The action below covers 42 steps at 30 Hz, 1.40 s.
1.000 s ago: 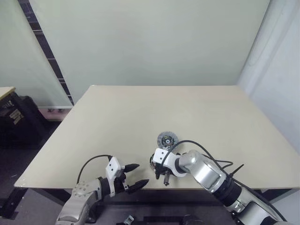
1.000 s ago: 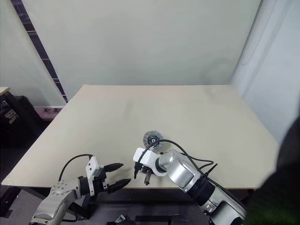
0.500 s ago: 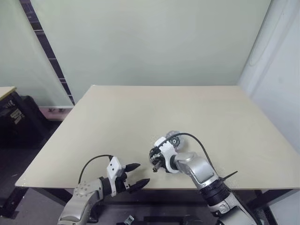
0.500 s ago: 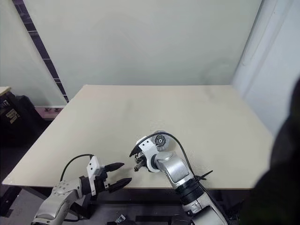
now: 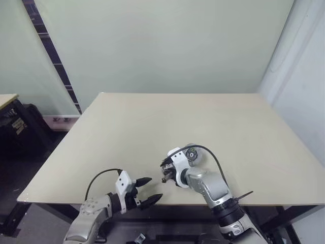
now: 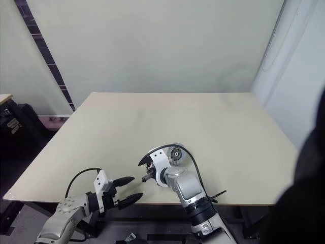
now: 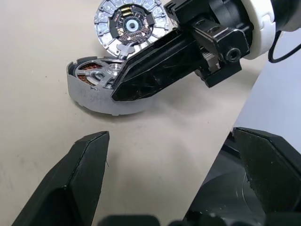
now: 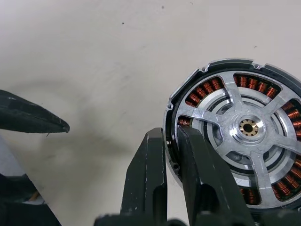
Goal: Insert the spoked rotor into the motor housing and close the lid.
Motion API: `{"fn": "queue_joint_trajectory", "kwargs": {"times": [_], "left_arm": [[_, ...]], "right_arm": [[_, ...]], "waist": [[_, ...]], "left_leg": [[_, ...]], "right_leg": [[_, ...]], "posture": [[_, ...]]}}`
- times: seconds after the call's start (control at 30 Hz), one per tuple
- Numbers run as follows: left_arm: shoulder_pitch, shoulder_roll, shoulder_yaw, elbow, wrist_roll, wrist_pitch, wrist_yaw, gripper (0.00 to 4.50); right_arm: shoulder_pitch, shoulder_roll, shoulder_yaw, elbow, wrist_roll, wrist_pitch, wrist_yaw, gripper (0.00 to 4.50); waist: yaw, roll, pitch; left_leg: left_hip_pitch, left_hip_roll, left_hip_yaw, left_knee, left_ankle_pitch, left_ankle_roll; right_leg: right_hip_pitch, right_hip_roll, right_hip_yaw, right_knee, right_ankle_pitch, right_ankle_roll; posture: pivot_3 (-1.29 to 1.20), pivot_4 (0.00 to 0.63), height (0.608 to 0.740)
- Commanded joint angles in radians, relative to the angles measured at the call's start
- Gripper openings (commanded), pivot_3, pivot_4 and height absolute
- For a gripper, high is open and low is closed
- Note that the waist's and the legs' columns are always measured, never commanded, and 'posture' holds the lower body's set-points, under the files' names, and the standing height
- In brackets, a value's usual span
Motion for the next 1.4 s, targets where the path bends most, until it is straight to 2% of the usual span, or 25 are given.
{"fn": "queue_joint_trajectory", "kwargs": {"times": [0.03,0.27,0.7,1.2,1.4], "left_arm": [[-0.010,0.002,0.014,-0.032,-0.009,-0.014,0.001,4.50],[-0.020,0.002,0.014,-0.027,-0.008,-0.011,0.004,4.50],[-0.026,0.005,0.018,-0.021,-0.008,-0.016,0.005,4.50],[-0.033,0.006,0.016,-0.018,-0.006,-0.018,0.002,4.50],[-0.029,0.007,0.017,-0.021,-0.007,-0.019,0.001,4.50]], "right_arm": [[0.007,-0.017,-0.043,0.012,-0.004,-0.011,-0.047,0.08],[0.002,-0.043,0.001,-0.005,-0.001,-0.011,-0.022,0.08],[0.010,-0.073,0.028,-0.082,0.035,0.006,0.003,4.36],[0.020,-0.121,0.049,-0.153,0.107,0.129,0.060,4.44],[-0.027,-0.261,0.204,-0.220,0.081,0.056,0.169,4.44]], "waist": [[0.000,0.000,0.000],[0.000,0.000,0.000],[0.000,0.000,0.000],[-0.001,0.000,0.000],[-0.001,0.000,0.000]], "left_leg": [[0.000,0.000,0.000,0.000,0.000,0.000],[0.000,0.000,0.000,0.000,0.000,0.000],[-0.001,-0.001,0.000,0.000,0.000,0.000],[-0.001,0.000,0.000,-0.001,0.000,0.000],[-0.001,0.000,0.000,-0.001,0.000,0.000]], "right_leg": [[0.000,0.000,0.000,0.000,0.000,0.000],[0.000,0.000,0.000,0.000,0.000,0.000],[0.000,0.000,0.000,-0.001,0.000,0.000],[-0.001,0.000,0.000,0.000,0.000,0.000],[0.000,0.000,0.000,-0.001,0.000,0.000]], "posture": [[0.00,0.000,0.740],[0.00,0.000,0.740],[0.00,0.000,0.740],[0.00,0.000,0.740],[0.00,0.000,0.740]]}}
